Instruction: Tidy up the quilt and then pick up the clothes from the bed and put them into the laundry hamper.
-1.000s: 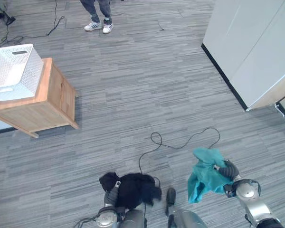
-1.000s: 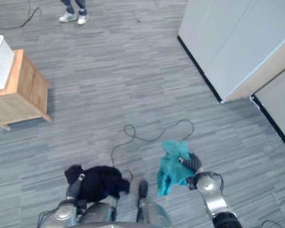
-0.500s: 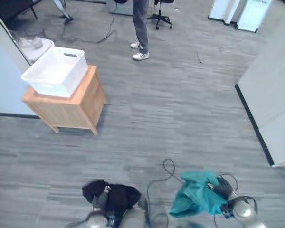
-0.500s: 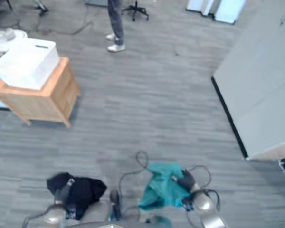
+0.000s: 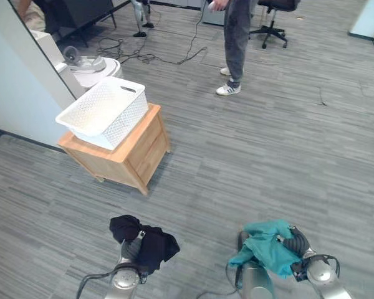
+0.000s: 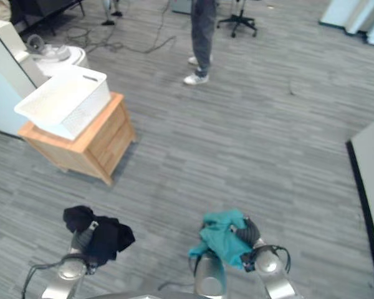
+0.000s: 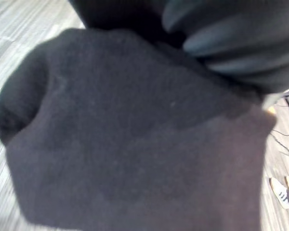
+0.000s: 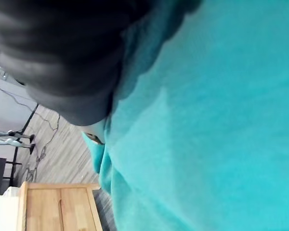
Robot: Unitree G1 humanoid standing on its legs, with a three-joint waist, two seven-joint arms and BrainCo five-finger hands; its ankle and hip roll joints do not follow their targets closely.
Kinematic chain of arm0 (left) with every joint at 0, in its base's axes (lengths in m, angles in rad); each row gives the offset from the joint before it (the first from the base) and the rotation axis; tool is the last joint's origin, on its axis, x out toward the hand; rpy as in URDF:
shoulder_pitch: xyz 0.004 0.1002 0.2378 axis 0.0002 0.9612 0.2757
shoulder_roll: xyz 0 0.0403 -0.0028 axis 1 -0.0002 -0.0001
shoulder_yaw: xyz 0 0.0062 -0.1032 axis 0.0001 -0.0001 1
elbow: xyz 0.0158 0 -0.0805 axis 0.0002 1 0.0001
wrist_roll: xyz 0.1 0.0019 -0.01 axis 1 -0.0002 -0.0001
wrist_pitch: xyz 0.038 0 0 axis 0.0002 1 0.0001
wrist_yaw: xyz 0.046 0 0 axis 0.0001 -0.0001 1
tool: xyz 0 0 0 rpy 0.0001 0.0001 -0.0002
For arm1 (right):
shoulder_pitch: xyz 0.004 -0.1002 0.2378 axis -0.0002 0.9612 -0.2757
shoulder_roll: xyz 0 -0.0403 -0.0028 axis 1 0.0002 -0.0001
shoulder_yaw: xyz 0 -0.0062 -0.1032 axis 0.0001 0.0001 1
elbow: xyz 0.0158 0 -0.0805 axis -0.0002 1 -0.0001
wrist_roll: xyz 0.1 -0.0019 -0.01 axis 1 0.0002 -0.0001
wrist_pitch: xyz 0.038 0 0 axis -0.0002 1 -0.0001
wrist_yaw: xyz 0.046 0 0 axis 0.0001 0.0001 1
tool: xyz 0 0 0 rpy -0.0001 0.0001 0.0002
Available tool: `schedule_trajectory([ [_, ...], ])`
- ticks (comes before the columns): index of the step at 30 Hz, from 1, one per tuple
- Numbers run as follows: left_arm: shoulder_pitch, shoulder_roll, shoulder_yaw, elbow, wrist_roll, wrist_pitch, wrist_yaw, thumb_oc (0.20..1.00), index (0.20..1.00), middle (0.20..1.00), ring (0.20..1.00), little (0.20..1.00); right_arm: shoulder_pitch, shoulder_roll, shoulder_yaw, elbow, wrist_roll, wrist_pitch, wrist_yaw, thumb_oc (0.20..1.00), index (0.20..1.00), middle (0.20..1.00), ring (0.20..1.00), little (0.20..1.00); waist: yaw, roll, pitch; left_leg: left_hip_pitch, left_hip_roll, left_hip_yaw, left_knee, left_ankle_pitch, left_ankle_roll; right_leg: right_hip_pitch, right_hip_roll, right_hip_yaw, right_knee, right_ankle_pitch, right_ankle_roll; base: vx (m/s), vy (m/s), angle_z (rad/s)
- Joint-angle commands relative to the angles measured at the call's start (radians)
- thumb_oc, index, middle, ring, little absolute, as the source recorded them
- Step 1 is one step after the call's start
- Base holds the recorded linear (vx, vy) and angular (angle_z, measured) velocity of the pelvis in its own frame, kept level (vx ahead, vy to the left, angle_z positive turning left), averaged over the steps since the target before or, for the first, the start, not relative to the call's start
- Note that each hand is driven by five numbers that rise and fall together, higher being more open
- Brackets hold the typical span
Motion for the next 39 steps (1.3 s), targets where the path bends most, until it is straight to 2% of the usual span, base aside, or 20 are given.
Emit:
schedule_trajectory([
  [1, 0.002, 0.059, 0.016, -0.157, -0.020, -0.058, 0.003, 0.200, 0.200, 0.200, 0.200, 0.200, -0.082, -0.072, 0.007, -0.151, 0.061, -0.061, -0.021, 0.200, 0.200, 0.200, 0.200, 0.200, 0.054, -0.066, 0.049, -0.157, 0.124, 0.068, 0.210, 0.286, -0.022, 0.234, -0.017, 0.001, -0.177, -0.108, 0.021, 0.46, -0.405, -0.29],
  [3, 0.010, 0.061, 0.016, -0.163, -0.015, -0.055, 0.000, 0.200, 0.200, 0.200, 0.200, 0.200, -0.107, -0.073, 0.019, -0.142, 0.060, -0.054, -0.012, 0.200, 0.200, 0.200, 0.200, 0.200, 0.096, -0.067, 0.061, -0.265, 0.073, 0.130, 0.208, 0.221, -0.019, 0.294, -0.002, 0.007, -0.195, -0.142, 0.018, 0.51, -0.205, -0.39],
  [5, 0.032, 0.057, 0.025, -0.181, -0.009, -0.057, -0.018, 0.200, 0.200, 0.200, 0.200, 0.200, -0.121, -0.078, 0.031, -0.144, 0.042, -0.052, 0.003, 0.200, 0.200, 0.200, 0.200, 0.200, 0.130, -0.059, 0.047, -0.316, 0.047, 0.218, 0.047, 0.222, -0.007, 0.329, 0.014, 0.014, -0.201, -0.178, 0.024, 0.54, -0.049, -0.61],
  [8, 0.057, 0.051, 0.025, -0.207, 0.011, -0.055, -0.035, 0.200, 0.200, 0.200, 0.200, 0.200, -0.126, -0.084, 0.026, -0.136, 0.022, -0.057, 0.003, 0.200, 0.200, 0.200, 0.200, 0.200, 0.161, -0.027, 0.015, -0.300, 0.072, 0.431, -0.313, 0.275, 0.007, 0.404, 0.050, -0.034, -0.201, -0.253, 0.029, 0.52, 0.043, -0.12],
  [9, 0.054, 0.051, 0.024, -0.205, 0.021, -0.053, -0.035, 0.200, 0.200, 0.200, 0.200, 0.200, -0.124, -0.081, 0.018, -0.135, 0.018, -0.060, -0.003, 0.200, 0.200, 0.200, 0.200, 0.200, 0.157, -0.016, 0.004, -0.287, 0.105, 0.531, -0.382, 0.294, -0.014, 0.437, 0.062, -0.069, -0.201, -0.287, 0.041, 0.50, 0.045, 0.67],
  [11, 0.045, 0.048, 0.004, -0.206, 0.029, -0.043, -0.044, 0.200, 0.200, 0.200, 0.200, 0.200, -0.113, -0.087, 0.000, -0.130, 0.010, -0.061, -0.014, 0.200, 0.200, 0.200, 0.200, 0.200, 0.132, -0.012, -0.010, -0.240, 0.160, 0.708, -0.485, 0.336, -0.013, 0.503, 0.075, -0.170, -0.179, -0.323, 0.049, 0.47, 0.046, 0.84],
  [12, 0.042, 0.048, 0.000, -0.206, 0.024, -0.041, -0.051, 0.200, 0.200, 0.200, 0.200, 0.200, -0.106, -0.082, -0.007, -0.134, 0.013, -0.062, -0.014, 0.200, 0.200, 0.200, 0.200, 0.200, 0.124, -0.012, -0.020, -0.217, 0.180, 0.750, -0.501, 0.349, -0.002, 0.507, 0.079, -0.198, -0.141, -0.313, 0.053, 0.54, 0.140, 0.90],
  [13, 0.051, 0.060, -0.008, -0.207, 0.033, -0.030, -0.069, 0.200, 0.200, 0.200, 0.200, 0.200, -0.075, -0.063, -0.014, -0.155, 0.002, -0.061, 0.003, 0.200, 0.200, 0.200, 0.200, 0.200, 0.107, -0.013, -0.030, -0.151, 0.114, 0.719, -0.567, 0.332, 0.039, 0.489, 0.053, -0.234, 0.012, -0.278, 0.087, 0.38, 0.144, 0.86],
  [15, 0.056, 0.062, -0.008, -0.209, 0.034, -0.029, -0.070, 0.200, 0.200, 0.200, 0.200, 0.200, -0.069, -0.061, -0.015, -0.159, 0.000, -0.060, 0.005, 0.200, 0.200, 0.200, 0.200, 0.200, 0.101, -0.017, -0.032, -0.146, 0.098, 0.714, -0.581, 0.332, 0.048, 0.484, 0.040, -0.240, 0.032, -0.287, 0.097, 0.18, 0.120, 1.16],
  [16, 0.055, 0.067, -0.015, -0.217, 0.039, -0.028, -0.071, 0.200, 0.200, 0.200, 0.200, 0.200, -0.060, -0.055, -0.017, -0.171, -0.003, -0.065, 0.006, 0.200, 0.200, 0.200, 0.200, 0.200, 0.094, -0.024, -0.025, -0.134, 0.069, 0.693, -0.583, 0.309, 0.072, 0.457, -0.002, -0.243, 0.180, -0.222, 0.135, 0.31, 0.136, 1.33],
  [17, 0.034, 0.094, -0.034, -0.219, 0.062, -0.010, -0.071, 0.200, 0.200, 0.200, 0.200, 0.200, -0.053, -0.039, -0.018, -0.177, -0.017, -0.049, 0.006, 0.200, 0.200, 0.200, 0.200, 0.200, 0.040, -0.027, 0.007, -0.078, 0.051, 0.640, -0.593, 0.260, 0.103, 0.322, -0.050, -0.177, 0.450, -0.084, 0.158, 0.30, 0.100, 1.58],
  [19, 0.015, 0.107, -0.033, -0.212, 0.085, -0.011, -0.056, 0.200, 0.200, 0.200, 0.200, 0.200, -0.052, -0.024, -0.014, -0.178, -0.014, -0.048, 0.000, 0.200, 0.200, 0.200, 0.200, 0.200, 0.010, -0.012, 0.026, -0.060, 0.074, 0.603, -0.597, 0.262, 0.105, 0.185, -0.067, -0.093, 0.545, -0.078, 0.149, 0.29, -0.104, 1.80],
  [20, -0.011, 0.121, -0.044, -0.202, 0.101, -0.015, -0.045, 0.200, 0.200, 0.200, 0.200, 0.200, -0.051, -0.022, -0.003, -0.176, -0.010, -0.050, -0.002, 0.200, 0.200, 0.200, 0.200, 0.200, -0.003, -0.022, 0.025, -0.053, 0.070, 0.544, -0.598, 0.256, 0.083, 0.158, -0.099, -0.057, 0.421, -0.123, 0.122, 0.32, -0.181, 2.04],
  [21, -0.011, 0.122, -0.045, -0.201, 0.100, -0.015, -0.045, 0.200, 0.200, 0.200, 0.200, 0.200, -0.051, -0.022, -0.003, -0.176, -0.010, -0.051, -0.002, 0.200, 0.200, 0.200, 0.200, 0.200, -0.009, -0.022, 0.026, -0.054, 0.070, 0.537, -0.597, 0.256, 0.082, 0.164, -0.100, -0.064, 0.418, -0.124, 0.122, 0.36, -0.220, 2.41],
  [23, -0.036, 0.126, -0.077, -0.191, 0.114, -0.023, -0.043, 0.200, 0.200, 0.200, 0.200, 0.200, -0.039, -0.029, -0.006, -0.180, 0.001, -0.056, -0.004, 0.200, 0.200, 0.200, 0.200, 0.200, -0.049, -0.030, 0.020, -0.055, 0.055, 0.437, -0.605, 0.257, 0.049, 0.173, -0.014, 0.031, 0.159, -0.198, 0.092, 0.33, -0.176, 1.99],
  [24, -0.059, 0.123, -0.098, -0.179, 0.118, -0.026, -0.045, 0.200, 0.200, 0.200, 0.200, 0.200, -0.037, -0.037, -0.012, -0.168, 0.010, -0.056, -0.013, 0.200, 0.200, 0.200, 0.200, 0.200, -0.075, -0.038, 0.017, -0.053, 0.037, 0.372, -0.605, 0.240, 0.042, 0.167, 0.035, 0.133, 0.039, -0.229, 0.089, 0.40, -0.183, 1.90],
  [26, -0.097, 0.118, -0.107, -0.152, 0.107, -0.029, -0.042, 0.200, 0.200, 0.200, 0.200, 0.200, -0.049, -0.054, -0.021, -0.144, 0.025, -0.054, -0.025, 0.200, 0.200, 0.200, 0.200, 0.200, -0.095, -0.049, 0.012, -0.051, 0.005, 0.272, -0.605, 0.213, 0.038, 0.138, 0.062, 0.255, -0.077, -0.185, 0.096, 0.33, -0.163, 2.57],
  [30, -0.097, 0.120, -0.104, -0.121, 0.117, -0.027, -0.036, 0.200, 0.200, 0.200, 0.200, 0.200, -0.082, -0.082, -0.026, -0.148, 0.003, -0.054, -0.041, 0.200, 0.200, 0.200, 0.200, 0.200, -0.069, -0.069, -0.013, -0.044, -0.024, 0.219, -0.605, 0.196, 0.039, 0.200, 0.029, 0.216, -0.188, -0.144, 0.103, 0.16, -0.127, 1.71],
  [35, -0.063, 0.108, -0.095, -0.104, 0.085, -0.028, -0.044, 0.200, 0.200, 0.200, 0.200, 0.200, -0.167, -0.143, -0.030, -0.228, -0.031, -0.068, -0.055, 0.200, 0.200, 0.200, 0.200, 0.200, -0.056, -0.047, -0.031, -0.041, -0.019, 0.191, -0.605, 0.190, 0.027, 0.224, 0.039, 0.215, -0.198, -0.135, 0.091, 0.17, -0.133, 0.32],
  [39, -0.078, 0.112, -0.135, -0.086, 0.071, -0.044, -0.041, 0.200, 0.200, 0.200, 0.200, 0.200, -0.413, -0.255, 0.039, -0.266, -0.046, -0.091, -0.079, 0.200, 0.200, 0.200, 0.200, 0.200, -0.040, -0.026, -0.031, -0.043, -0.007, 0.193, -0.605, 0.196, 0.013, 0.230, 0.045, 0.195, -0.200, -0.139, 0.082, 0.06, -0.061, -0.01],
])
